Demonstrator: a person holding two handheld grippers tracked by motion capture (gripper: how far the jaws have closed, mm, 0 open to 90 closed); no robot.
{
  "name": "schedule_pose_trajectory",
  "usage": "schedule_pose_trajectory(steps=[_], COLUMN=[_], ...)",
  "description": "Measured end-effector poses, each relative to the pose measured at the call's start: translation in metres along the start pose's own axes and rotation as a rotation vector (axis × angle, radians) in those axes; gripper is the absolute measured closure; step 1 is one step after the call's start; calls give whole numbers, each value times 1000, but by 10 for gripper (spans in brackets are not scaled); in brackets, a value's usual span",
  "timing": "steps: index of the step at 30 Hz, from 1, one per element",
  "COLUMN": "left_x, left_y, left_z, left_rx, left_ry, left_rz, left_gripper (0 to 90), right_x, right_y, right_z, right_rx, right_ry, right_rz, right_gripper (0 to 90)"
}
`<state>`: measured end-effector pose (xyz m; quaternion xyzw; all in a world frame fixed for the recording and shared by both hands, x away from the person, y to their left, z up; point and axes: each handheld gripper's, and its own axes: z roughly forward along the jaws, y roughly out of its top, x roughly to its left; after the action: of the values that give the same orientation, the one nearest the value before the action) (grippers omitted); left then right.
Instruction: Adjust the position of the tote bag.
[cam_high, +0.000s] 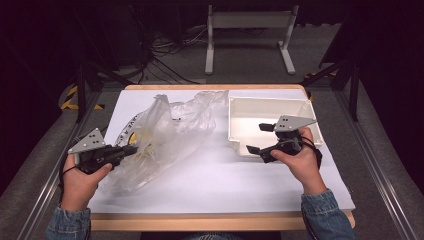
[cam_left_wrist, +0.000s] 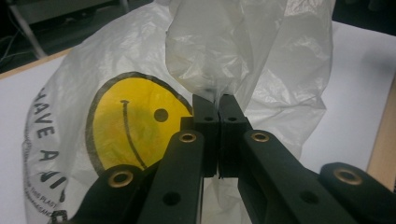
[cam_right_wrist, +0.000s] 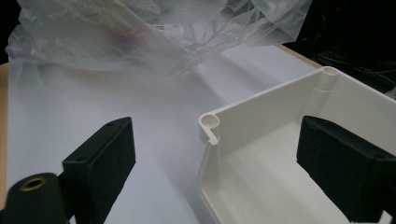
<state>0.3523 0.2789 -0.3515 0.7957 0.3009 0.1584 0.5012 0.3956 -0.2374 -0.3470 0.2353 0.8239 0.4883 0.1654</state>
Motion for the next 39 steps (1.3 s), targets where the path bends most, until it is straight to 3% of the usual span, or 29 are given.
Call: schedule_pose_trajectory(steps=[9, 17, 24, 33, 37, 39], left_x=[17, 31, 33, 33, 34, 34], left_y=[-9, -17, -18, -18, -18, -18], left_z=[-11, -21, -28, -30, -31, -32], left_rx=[-45, -78, -103, -115, -119, -130], left_ry=[49, 119, 150, 154, 161, 163], left_rz=[-67, -127, -133, -139, -132, -141], left_gripper=[884, 878, 877, 877, 877, 878], right_x=[9, 21, 28, 40, 43, 44], right_y=[4, 11, 21, 37, 45, 49], right_z=[12, 30, 51, 84, 94, 103], right_rx=[-7, -38, -77, -119, -137, -138], right_ry=[37, 91, 116, 122, 129, 136], right_rz=[-13, -22, -49, -54, -39, -8], right_gripper=[114, 94, 53, 46, 38, 35])
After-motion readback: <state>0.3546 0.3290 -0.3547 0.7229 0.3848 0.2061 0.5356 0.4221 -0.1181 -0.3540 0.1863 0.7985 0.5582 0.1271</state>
